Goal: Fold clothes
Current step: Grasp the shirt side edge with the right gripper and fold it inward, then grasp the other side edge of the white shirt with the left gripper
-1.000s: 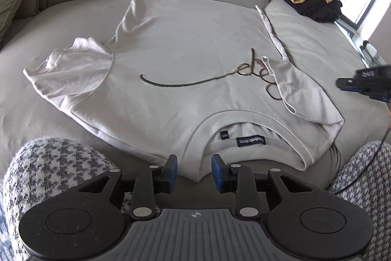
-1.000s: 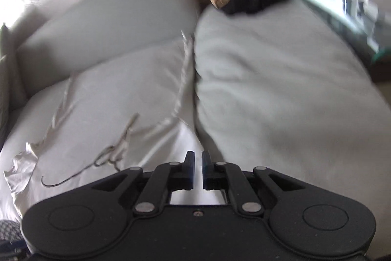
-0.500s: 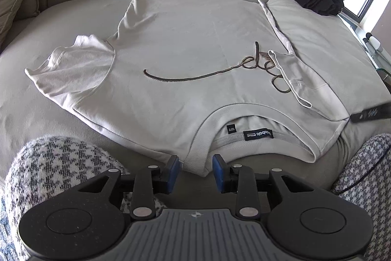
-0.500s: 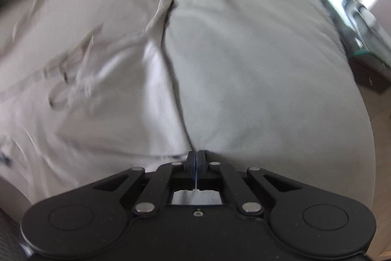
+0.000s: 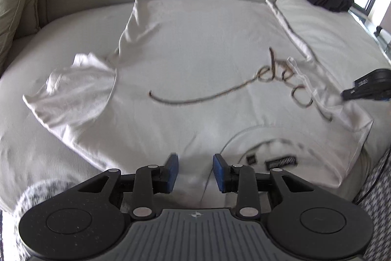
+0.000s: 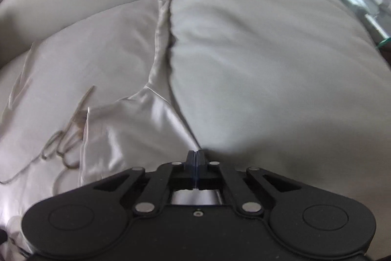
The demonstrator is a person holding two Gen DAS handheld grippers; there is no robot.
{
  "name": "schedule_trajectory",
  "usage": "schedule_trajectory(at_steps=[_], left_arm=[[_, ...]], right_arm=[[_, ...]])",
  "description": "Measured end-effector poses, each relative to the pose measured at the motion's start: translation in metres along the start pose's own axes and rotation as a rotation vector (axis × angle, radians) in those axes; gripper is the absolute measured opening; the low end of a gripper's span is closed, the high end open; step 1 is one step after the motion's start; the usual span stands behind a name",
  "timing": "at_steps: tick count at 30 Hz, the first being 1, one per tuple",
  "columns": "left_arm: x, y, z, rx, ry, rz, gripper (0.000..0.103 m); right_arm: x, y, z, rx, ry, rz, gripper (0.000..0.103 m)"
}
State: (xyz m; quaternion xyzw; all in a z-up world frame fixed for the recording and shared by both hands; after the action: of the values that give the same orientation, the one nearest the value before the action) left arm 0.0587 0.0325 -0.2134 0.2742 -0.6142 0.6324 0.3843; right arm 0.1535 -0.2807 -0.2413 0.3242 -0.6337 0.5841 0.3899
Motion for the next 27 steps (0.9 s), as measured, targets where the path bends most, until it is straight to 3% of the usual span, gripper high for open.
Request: schedule_trajectory(at_steps=[3,5,9,13,18,24,27], left_arm=[[0.003,0.004,-0.003,0.007,0.003,0.001,0.034],[0.005,0.004,-0.003,0.012,-0.001,0.004,0.034],[0.003,0.001,0.003,-0.001,-0.007,0.005,0.035],[0.002,0.007,0.005,-0.036,-0.031,0.004,0.037],[0.005,0.011,0.001,-0.025,-0.021,0.008,0.037],[0.004,0.012,0.003,-0.035,-0.035,0.013,0.038],[0.004,0.011,0.003,-0.030,-0.036,0.012,0.038]], right_arm=[[0.017,0.009,0.008,-0.006,0.020,0.007,0.000],[0.029,0.012,0.007,-0.036,-0.077,0.014,0.007],[0.035,0.020,-0.013,-0.065,-0.260,-0.017,0.007],[0.023,0.042,-0.032,-0.087,-0.309,-0.108,0.010],[0.059,0.072,-0.034,0.001,-0.369,-0.152,0.010],[0.074,0.038,0.012,-0.106,-0.245,-0.009,0.010],[0.059,0.024,0.020,-0.140,-0.229,-0.024,0.010]])
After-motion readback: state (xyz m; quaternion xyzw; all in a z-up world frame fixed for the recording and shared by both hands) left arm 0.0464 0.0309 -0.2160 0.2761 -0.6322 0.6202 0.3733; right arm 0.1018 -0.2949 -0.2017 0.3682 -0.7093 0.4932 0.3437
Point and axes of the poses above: each gripper's, at about its wrist camera, not at the fingertips, and x roughly against the way its jaws point, z to its right, y to its underside, the point moved 5 cm from there along -x, roughly the way its jaws point, and after that the axes turned 4 degrees about y, right-handed, at the moved point
